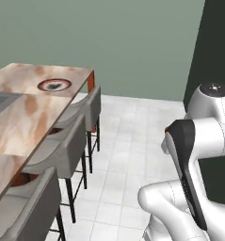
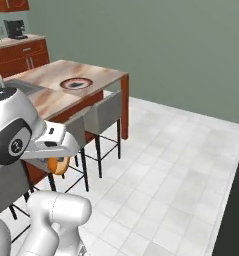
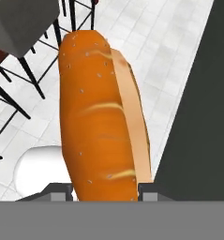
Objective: Move the hot dog bun to the plate on the dining table and place the condiment next to that plate. Then navigate to the fridge and take the sausage and place it on the plate as well.
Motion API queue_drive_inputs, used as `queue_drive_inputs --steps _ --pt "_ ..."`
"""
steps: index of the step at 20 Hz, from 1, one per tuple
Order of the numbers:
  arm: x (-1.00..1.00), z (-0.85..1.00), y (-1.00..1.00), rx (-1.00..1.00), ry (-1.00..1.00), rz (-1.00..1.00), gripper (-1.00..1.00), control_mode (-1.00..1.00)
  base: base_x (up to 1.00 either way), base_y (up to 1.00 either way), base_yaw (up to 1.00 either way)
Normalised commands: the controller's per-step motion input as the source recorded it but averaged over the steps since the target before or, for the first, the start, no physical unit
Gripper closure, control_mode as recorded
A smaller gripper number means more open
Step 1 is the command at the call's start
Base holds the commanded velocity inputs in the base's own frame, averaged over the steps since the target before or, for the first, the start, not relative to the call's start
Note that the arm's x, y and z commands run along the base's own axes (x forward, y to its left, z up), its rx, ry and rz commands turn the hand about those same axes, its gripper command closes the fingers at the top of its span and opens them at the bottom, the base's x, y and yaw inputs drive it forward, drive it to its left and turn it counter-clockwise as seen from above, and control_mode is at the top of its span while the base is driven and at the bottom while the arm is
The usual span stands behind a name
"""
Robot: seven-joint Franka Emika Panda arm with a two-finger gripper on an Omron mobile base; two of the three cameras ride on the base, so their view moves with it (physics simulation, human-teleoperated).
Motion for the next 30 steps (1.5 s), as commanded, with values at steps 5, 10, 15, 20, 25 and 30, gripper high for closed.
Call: queue_drive_inputs --steps 5,10,15,20,25,30 --pt "0.00 0.00 0.00 0.00 0.00 0.00 1.00 1.00 1.00 -0.47 0.44" --pt "0.00 0.00 0.00 0.00 0.00 0.00 1.00 1.00 1.00 -0.52 0.42" --pt "0.00 0.00 0.00 0.00 0.00 0.00 1.00 1.00 1.00 -0.57 0.40" --pt "0.00 0.00 0.00 0.00 0.00 0.00 1.00 1.00 1.00 -0.55 0.41" --pt "0.00 0.00 0.00 0.00 0.00 0.00 1.00 1.00 0.97 -0.55 0.44" --pt "0.00 0.00 0.00 0.00 0.00 0.00 1.00 1.00 0.89 -0.49 0.45"
